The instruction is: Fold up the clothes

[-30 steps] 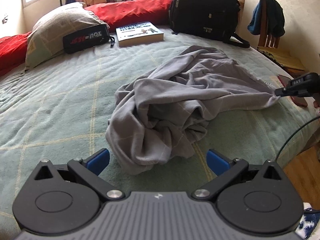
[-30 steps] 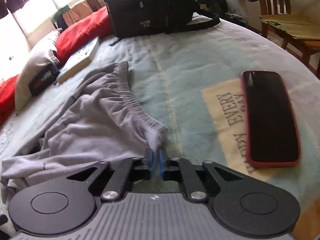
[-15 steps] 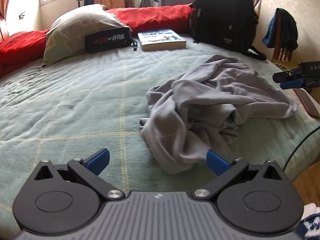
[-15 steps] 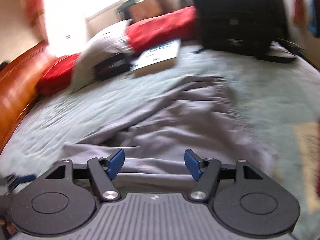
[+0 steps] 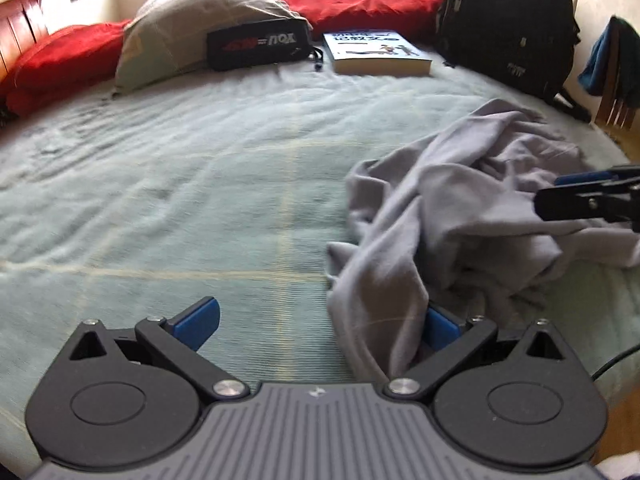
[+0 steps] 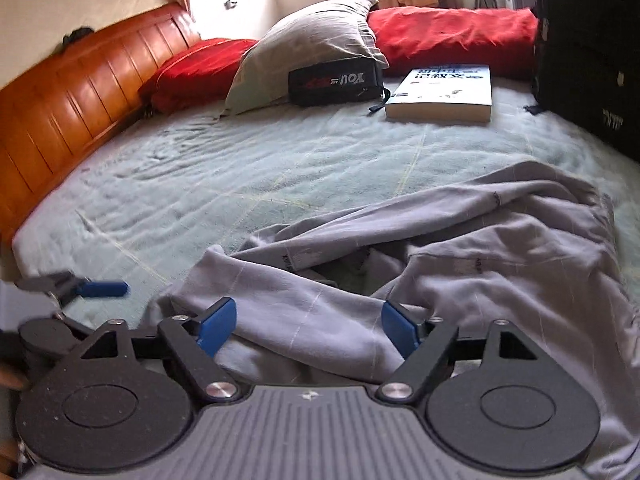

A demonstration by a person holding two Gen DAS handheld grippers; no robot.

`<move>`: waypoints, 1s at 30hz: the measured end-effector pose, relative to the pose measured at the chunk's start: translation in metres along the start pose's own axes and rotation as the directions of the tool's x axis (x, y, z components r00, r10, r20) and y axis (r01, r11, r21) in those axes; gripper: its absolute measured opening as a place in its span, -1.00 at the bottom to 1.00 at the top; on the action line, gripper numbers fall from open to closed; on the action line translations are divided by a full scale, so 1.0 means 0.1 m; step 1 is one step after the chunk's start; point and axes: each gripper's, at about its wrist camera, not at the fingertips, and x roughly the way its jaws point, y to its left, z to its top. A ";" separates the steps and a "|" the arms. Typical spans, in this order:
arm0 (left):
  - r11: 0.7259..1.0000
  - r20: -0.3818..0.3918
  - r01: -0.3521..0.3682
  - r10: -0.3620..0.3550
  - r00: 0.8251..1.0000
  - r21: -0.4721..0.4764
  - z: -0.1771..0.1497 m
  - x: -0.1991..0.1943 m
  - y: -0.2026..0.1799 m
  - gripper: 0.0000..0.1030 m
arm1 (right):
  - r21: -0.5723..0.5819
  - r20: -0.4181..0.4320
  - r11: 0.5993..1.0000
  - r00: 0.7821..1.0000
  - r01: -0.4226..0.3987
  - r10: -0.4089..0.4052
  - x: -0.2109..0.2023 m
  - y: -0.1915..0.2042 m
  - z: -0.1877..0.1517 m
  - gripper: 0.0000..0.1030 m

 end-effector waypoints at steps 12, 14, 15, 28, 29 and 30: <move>0.983 0.013 -0.177 0.176 0.984 0.053 0.38 0.18 0.24 0.99 | -0.041 -0.051 0.999 0.998 -0.028 0.026 0.17 0.04 0.05 0.71; 0.983 0.017 -0.177 0.176 0.984 0.054 0.39 0.20 0.25 0.99 | -0.066 -0.071 0.997 0.997 -0.046 0.041 0.18 0.08 0.04 0.71; 0.982 0.018 -0.178 0.177 0.984 0.062 0.38 0.21 0.25 0.99 | -0.083 -0.088 0.995 0.995 -0.060 0.053 0.20 0.10 0.02 0.71; 0.995 0.069 -0.039 0.033 0.997 0.087 0.42 -0.15 0.12 0.99 | -0.084 -0.143 0.992 0.986 -0.096 0.084 0.20 0.06 -0.13 0.71; 0.996 0.069 0.006 -0.012 0.998 0.093 0.41 -0.20 0.07 0.99 | -0.086 -0.142 0.991 0.986 -0.098 0.085 0.20 0.07 -0.12 0.71; 0.994 0.062 0.042 -0.049 0.997 0.103 0.40 -0.24 0.02 0.99 | -0.089 -0.141 0.991 0.986 -0.100 0.086 0.20 0.07 -0.12 0.71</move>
